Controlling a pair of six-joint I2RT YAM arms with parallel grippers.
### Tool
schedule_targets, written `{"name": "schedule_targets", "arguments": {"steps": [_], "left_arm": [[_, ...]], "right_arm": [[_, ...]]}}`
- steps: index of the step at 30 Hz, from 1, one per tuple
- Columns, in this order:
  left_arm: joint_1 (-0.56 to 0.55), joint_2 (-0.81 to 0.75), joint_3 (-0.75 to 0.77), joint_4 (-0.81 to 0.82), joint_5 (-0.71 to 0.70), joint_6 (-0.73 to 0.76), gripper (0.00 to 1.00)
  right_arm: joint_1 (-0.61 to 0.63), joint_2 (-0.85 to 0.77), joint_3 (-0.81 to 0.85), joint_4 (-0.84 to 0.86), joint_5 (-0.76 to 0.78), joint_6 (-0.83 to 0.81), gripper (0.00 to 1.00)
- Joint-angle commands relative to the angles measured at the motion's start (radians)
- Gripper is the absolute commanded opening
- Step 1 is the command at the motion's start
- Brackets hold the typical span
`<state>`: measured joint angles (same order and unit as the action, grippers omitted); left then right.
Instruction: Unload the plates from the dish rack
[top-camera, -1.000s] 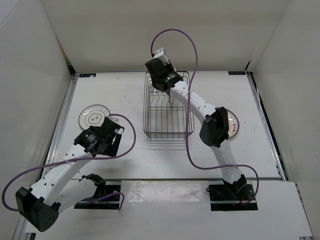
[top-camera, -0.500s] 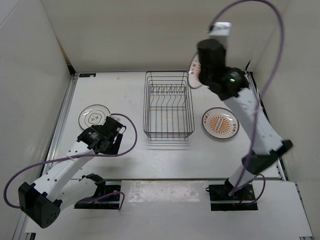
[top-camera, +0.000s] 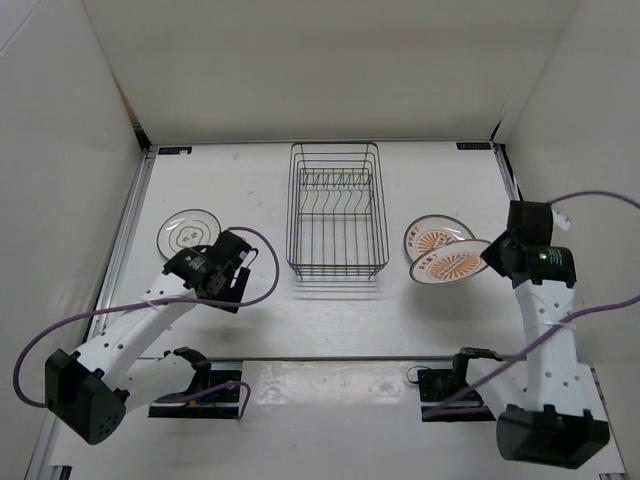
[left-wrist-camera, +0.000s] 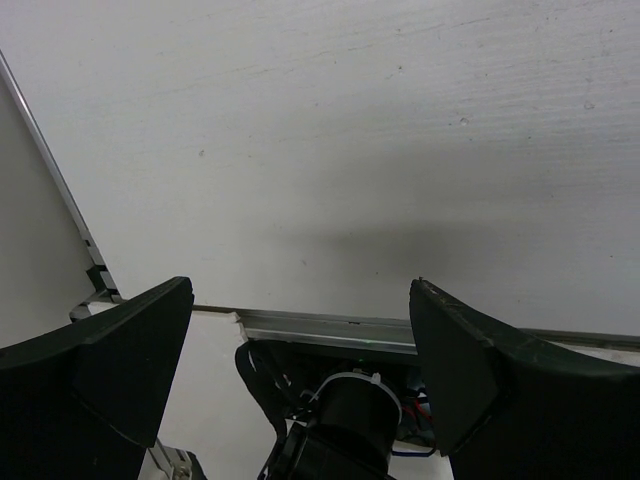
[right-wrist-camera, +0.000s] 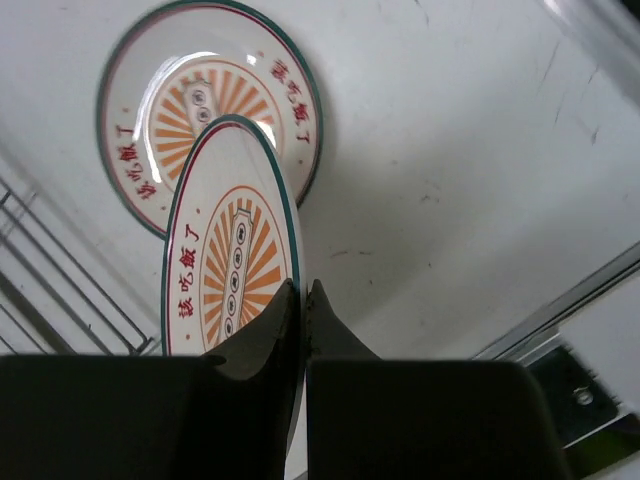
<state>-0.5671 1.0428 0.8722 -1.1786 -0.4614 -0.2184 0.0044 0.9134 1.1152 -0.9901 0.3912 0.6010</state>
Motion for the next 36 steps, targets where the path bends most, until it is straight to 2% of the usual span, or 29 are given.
{"name": "schedule_targets", "arguments": {"steps": [1,2,3,4,6,10,15,22,25,26,27,30,32,33,36], "left_arm": [[-0.005,-0.004,0.042,-0.013,0.023,-0.004,1.00],[-0.004,-0.001,0.040,-0.013,0.024,-0.001,1.00],[-0.008,-0.004,0.042,-0.015,0.023,-0.001,1.00],[-0.001,-0.004,0.040,-0.016,0.024,0.004,1.00],[-0.007,-0.006,0.039,-0.012,0.023,0.002,1.00],[-0.005,0.008,0.040,0.000,0.024,0.005,1.00],[-0.005,0.023,0.047,0.017,0.017,0.017,1.00],[-0.004,0.023,0.050,0.023,0.007,0.028,1.00],[-0.004,0.025,0.045,0.020,0.009,0.027,1.00],[-0.005,0.025,0.045,0.020,0.007,0.028,1.00],[-0.005,0.025,0.044,0.026,0.003,0.027,1.00],[-0.005,0.028,0.044,0.031,0.001,0.025,1.00],[-0.005,0.029,0.040,0.033,0.001,0.025,1.00],[-0.005,0.026,0.037,0.034,0.001,0.022,1.00],[-0.004,0.023,0.034,0.034,-0.002,0.027,1.00]], "right_arm": [[-0.177,-0.010,-0.087,0.187,-0.321,0.094,0.00],[-0.251,-0.013,-0.130,0.224,-0.368,0.094,0.00],[-0.285,-0.004,-0.155,0.298,-0.493,0.091,0.00],[-0.378,0.007,-0.167,0.313,-0.527,0.088,0.00],[-0.440,0.038,-0.186,0.405,-0.615,0.089,0.00],[-0.475,0.083,-0.265,0.550,-0.727,0.115,0.00],[-0.504,0.096,-0.339,0.625,-0.704,0.089,0.00],[-0.527,0.119,-0.498,0.734,-0.730,0.062,0.00],[-0.541,0.157,-0.511,0.743,-0.775,0.023,0.00],[-0.543,0.165,-0.515,0.743,-0.794,0.016,0.02],[-0.541,0.176,-0.520,0.746,-0.799,0.019,0.11],[-0.546,0.183,-0.534,0.758,-0.802,0.039,0.28],[-0.550,0.189,-0.528,0.739,-0.798,0.040,0.35],[-0.549,0.197,-0.514,0.731,-0.786,0.022,0.45],[-0.550,0.206,-0.491,0.708,-0.752,0.045,0.66]]}}
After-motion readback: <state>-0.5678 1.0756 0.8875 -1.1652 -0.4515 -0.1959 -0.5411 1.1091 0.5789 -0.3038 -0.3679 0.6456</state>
